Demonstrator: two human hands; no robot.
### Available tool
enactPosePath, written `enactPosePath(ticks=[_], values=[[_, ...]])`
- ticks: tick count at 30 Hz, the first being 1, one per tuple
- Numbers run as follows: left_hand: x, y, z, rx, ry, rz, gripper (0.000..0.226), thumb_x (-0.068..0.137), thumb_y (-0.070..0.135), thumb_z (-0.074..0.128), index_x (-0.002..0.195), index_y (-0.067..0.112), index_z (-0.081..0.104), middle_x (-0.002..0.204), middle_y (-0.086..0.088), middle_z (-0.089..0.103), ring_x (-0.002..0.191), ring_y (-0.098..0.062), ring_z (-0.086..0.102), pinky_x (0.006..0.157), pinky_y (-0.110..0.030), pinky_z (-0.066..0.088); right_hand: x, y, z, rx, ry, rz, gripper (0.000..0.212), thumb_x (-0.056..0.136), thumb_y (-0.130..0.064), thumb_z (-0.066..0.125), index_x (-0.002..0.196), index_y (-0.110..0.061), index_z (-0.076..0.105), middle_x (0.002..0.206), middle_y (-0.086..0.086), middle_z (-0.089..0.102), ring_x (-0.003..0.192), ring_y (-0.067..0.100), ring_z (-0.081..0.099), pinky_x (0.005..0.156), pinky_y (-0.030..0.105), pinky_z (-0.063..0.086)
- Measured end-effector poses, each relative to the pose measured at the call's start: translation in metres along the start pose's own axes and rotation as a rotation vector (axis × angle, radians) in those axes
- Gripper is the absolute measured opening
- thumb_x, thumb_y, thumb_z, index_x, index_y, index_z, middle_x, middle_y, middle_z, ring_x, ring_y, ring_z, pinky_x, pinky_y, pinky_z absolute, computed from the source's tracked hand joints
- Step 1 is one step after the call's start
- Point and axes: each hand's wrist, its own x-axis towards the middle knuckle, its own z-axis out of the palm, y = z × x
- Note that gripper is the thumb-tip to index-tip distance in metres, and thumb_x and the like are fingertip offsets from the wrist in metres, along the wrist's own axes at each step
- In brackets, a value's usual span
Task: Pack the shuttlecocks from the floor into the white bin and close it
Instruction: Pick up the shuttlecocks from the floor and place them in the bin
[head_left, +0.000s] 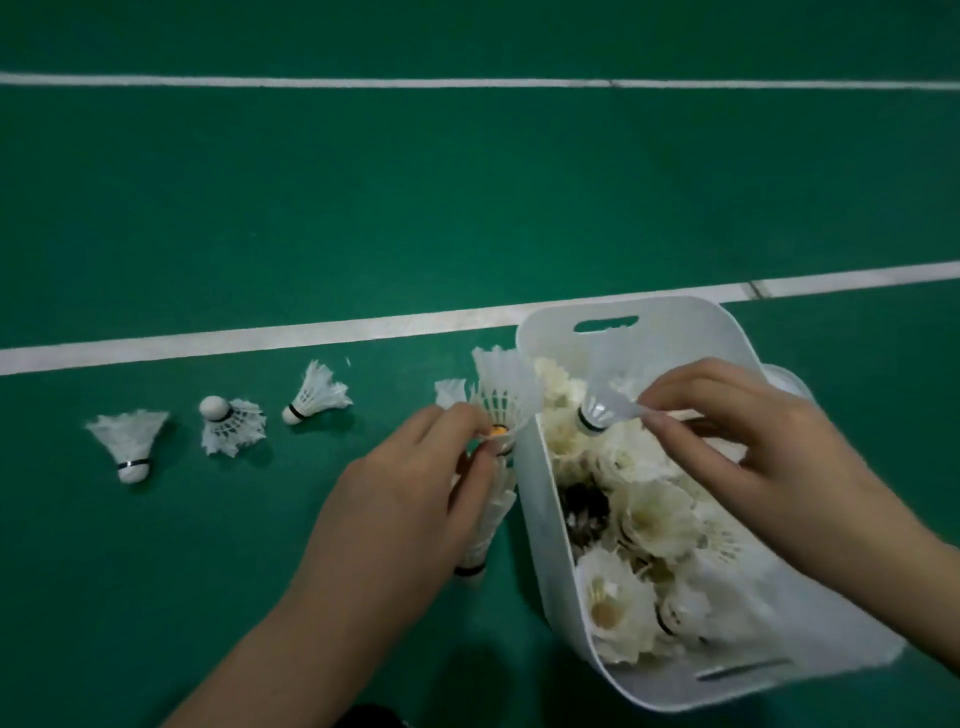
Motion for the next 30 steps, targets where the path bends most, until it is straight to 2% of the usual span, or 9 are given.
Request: enactPosePath(ticks=[3,5,8,10,12,15,21,27,30], values=[[-0.004,0.016,0.010,-0.024,-0.024,0.022,0.014,0.088,0.040,0.044,0.093,0.034,0.056,0.082,0.019,0.058,0.052,-0.001,0.042,0.044,-0.024,0.045,-0.037,0.022,-0.003,0.139,0.162,0.219,0.013,0.086,-0.030,0.056,0.086,-0.028,0.068,0.092,-0.016,0.064,0.092,-0.001,0.059,0.079,0.001,0.043],[-0.005,0.021,0.020,-0.028,-0.047,0.009,0.019,0.086,0.044,0.040,0.095,0.037,0.056,0.086,0.022,0.060,0.054,0.005,0.043,0.045,-0.020,0.041,-0.052,0.034,0.004,0.171,0.145,0.317,0.012,0.085,-0.034,0.056,0.082,-0.035,0.067,0.097,-0.020,0.062,0.092,-0.003,0.059,0.078,0.002,0.044],[-0.011,0.025,0.034,-0.017,-0.080,0.000,0.024,0.087,0.046,0.038,0.099,0.039,0.058,0.090,0.024,0.061,0.059,0.006,0.046,0.046,-0.016,0.038,-0.061,0.052,0.008,0.111,0.073,0.366,0.011,0.086,-0.034,0.057,0.079,-0.039,0.065,0.094,-0.019,0.061,0.090,-0.002,0.059,0.077,0.014,0.048],[-0.015,0.028,0.041,-0.018,-0.093,0.006,0.026,0.089,0.045,0.037,0.103,0.039,0.058,0.093,0.023,0.062,0.059,0.002,0.049,0.047,-0.020,0.044,-0.061,0.059,0.007,0.092,0.079,0.373,0.011,0.087,-0.033,0.058,0.080,-0.037,0.065,0.095,-0.021,0.059,0.088,-0.006,0.057,0.074,0.014,0.047],[-0.016,0.029,0.045,-0.028,-0.089,0.009,0.031,0.090,0.045,0.035,0.109,0.037,0.059,0.095,0.019,0.064,0.064,-0.002,0.057,0.048,-0.030,0.051,-0.060,0.065,0.007,0.073,0.088,0.356,0.012,0.088,-0.031,0.057,0.081,-0.034,0.066,0.095,-0.020,0.058,0.088,-0.007,0.056,0.073,0.015,0.046],[-0.014,0.030,0.050,-0.021,-0.086,0.013,0.036,0.091,0.042,0.036,0.114,0.034,0.061,0.091,0.016,0.063,0.065,-0.012,0.061,0.046,-0.036,0.051,-0.057,0.074,0.011,0.104,0.107,0.353,0.015,0.089,-0.029,0.056,0.089,-0.026,0.070,0.097,-0.018,0.059,0.091,-0.004,0.055,0.076,0.014,0.045],[-0.010,0.033,0.057,-0.015,-0.072,0.036,0.032,0.089,0.040,0.043,0.106,0.032,0.068,0.083,0.018,0.059,0.057,-0.005,0.051,0.041,-0.029,0.045,-0.029,0.083,0.030,-0.008,0.018,0.272,0.019,0.093,-0.024,0.053,0.097,-0.015,0.070,0.094,-0.005,0.061,0.085,0.009,0.056,0.078,0.019,0.040],[-0.006,0.033,0.058,-0.024,-0.071,0.029,0.033,0.089,0.041,0.041,0.106,0.033,0.067,0.082,0.019,0.056,0.055,-0.004,0.047,0.041,-0.024,0.039,-0.014,0.091,0.044,-0.159,-0.021,0.276,0.025,0.095,-0.025,0.049,0.103,-0.013,0.069,0.100,0.001,0.062,0.095,0.018,0.057,0.077,0.026,0.038],[-0.006,0.033,0.057,-0.017,-0.080,0.029,0.034,0.089,0.042,0.040,0.108,0.033,0.067,0.083,0.019,0.057,0.056,-0.004,0.048,0.042,-0.022,0.038,-0.014,0.094,0.052,-0.209,-0.090,0.276,0.027,0.095,-0.029,0.046,0.105,-0.016,0.068,0.105,-0.001,0.064,0.103,0.020,0.053,0.083,0.026,0.036]])
